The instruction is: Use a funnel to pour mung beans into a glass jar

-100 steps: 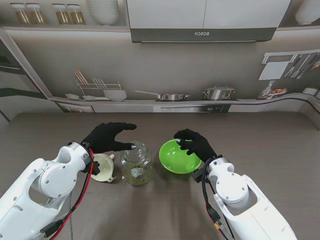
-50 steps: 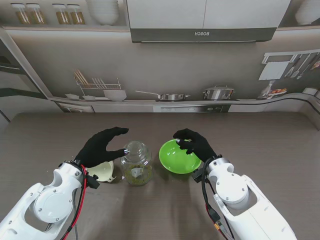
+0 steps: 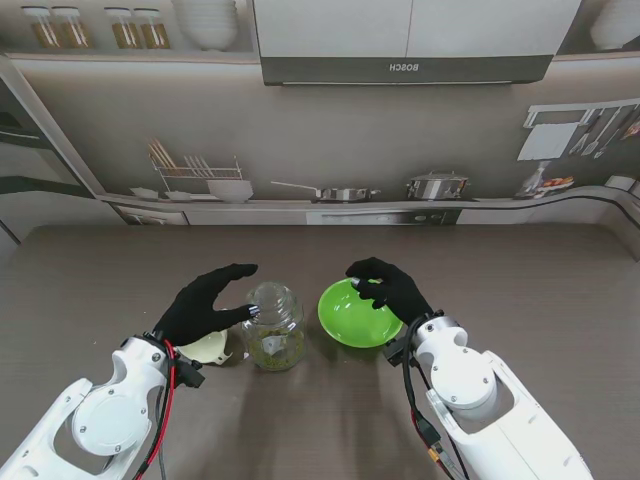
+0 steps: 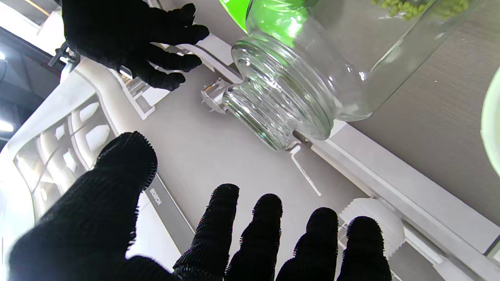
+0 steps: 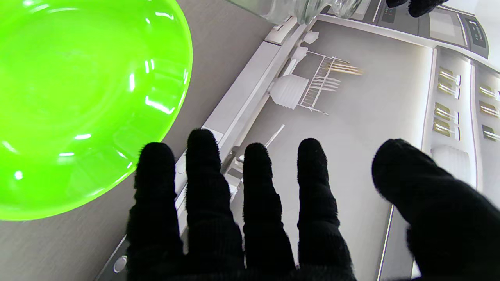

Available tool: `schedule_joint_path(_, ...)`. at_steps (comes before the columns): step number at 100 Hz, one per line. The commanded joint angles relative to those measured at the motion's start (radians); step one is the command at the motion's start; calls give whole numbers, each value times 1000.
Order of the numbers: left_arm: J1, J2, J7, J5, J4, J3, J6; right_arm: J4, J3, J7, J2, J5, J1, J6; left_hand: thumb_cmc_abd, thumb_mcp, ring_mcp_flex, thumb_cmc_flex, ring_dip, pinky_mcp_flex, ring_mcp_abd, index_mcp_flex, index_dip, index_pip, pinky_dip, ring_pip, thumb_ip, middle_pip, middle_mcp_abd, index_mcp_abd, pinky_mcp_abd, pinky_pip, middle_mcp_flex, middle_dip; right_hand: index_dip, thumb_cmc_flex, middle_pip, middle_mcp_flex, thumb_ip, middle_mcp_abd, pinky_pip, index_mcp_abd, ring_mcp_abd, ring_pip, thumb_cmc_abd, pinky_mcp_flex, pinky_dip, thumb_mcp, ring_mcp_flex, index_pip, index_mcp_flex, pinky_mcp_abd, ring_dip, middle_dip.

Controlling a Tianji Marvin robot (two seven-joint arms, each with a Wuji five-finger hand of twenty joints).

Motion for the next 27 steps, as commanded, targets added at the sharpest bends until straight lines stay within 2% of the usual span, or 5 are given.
schedule_joint_path(1, 5, -9, -7, -9, 11, -3, -2, -11, -5, 12, -5, 0, -6, 5, -3, 5, -28, 11, -16, -17, -23, -9, -5, -9, -22, -21, 19, -12, -3, 4, -46, -32, -31, -14, -20, -4, -1, -12, 22, -7, -17, -18, 6, -6, 3, -13, 23, 3, -13, -2, -9, 21, 6, -6)
schedule_joint_path(27, -2, -14, 3, -33, 35, -5, -4, -31, -4, 33, 2, -5, -14, 24, -4, 9, -27, 16, -16, -18, -19, 1, -6, -4, -24, -18, 18, -9, 0, 11, -48, -34, -25, -14, -19, -5, 1, -14, 22, -8, -19, -19, 5, -5, 5, -14, 24, 1, -14, -1, -10, 19, 6, -6)
